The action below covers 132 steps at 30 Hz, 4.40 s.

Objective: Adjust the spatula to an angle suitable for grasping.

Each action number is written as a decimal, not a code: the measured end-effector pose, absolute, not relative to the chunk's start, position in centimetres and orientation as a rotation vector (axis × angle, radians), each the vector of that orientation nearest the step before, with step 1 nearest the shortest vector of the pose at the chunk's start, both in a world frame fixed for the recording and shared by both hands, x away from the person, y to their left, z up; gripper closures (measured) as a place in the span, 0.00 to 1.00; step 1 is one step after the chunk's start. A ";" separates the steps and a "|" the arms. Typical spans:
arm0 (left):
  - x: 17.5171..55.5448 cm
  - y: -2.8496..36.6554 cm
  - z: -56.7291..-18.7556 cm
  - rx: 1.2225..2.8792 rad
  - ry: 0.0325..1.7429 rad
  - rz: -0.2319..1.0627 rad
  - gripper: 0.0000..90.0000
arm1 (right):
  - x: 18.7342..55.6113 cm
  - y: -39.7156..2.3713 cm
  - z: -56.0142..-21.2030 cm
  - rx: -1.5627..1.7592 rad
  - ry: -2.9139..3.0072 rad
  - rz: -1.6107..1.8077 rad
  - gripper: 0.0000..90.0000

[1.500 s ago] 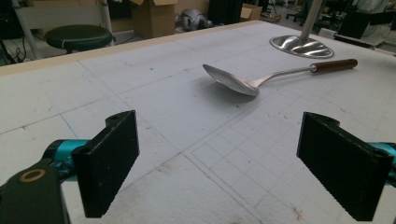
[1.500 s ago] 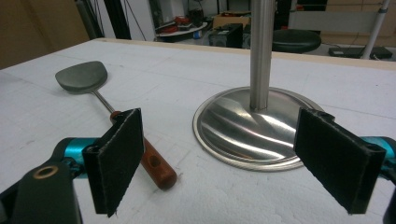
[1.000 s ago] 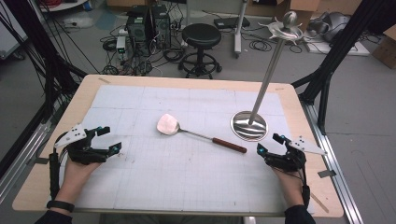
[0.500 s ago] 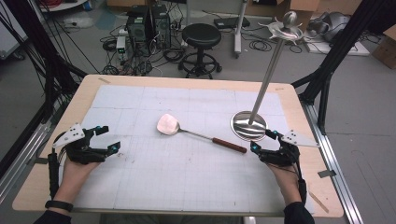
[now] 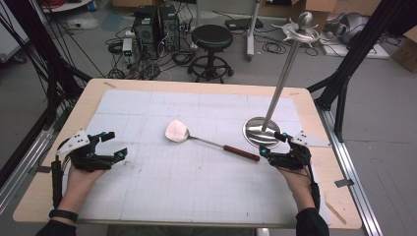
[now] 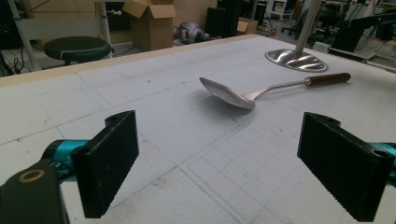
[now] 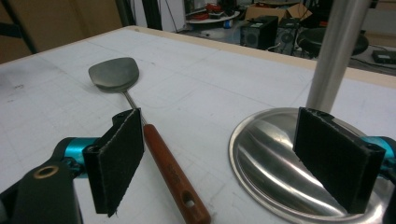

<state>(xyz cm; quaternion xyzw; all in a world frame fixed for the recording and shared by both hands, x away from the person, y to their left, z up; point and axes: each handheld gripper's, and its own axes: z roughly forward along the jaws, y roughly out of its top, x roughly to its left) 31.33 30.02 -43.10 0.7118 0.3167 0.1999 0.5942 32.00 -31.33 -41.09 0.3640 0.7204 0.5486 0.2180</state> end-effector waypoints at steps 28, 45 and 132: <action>31.2 30.1 -43.0 1.669 0.730 0.467 0.15 | 36.9 -23.1 -39.8 0.892 2.244 1.458 0.18; 31.0 30.0 -43.0 1.693 0.721 0.470 0.15 | 39.4 -17.5 -41.0 0.795 2.426 1.300 0.26; 30.4 30.1 -42.7 1.716 0.714 0.495 0.14 | 36.3 -6.6 -42.8 0.051 3.014 1.053 0.94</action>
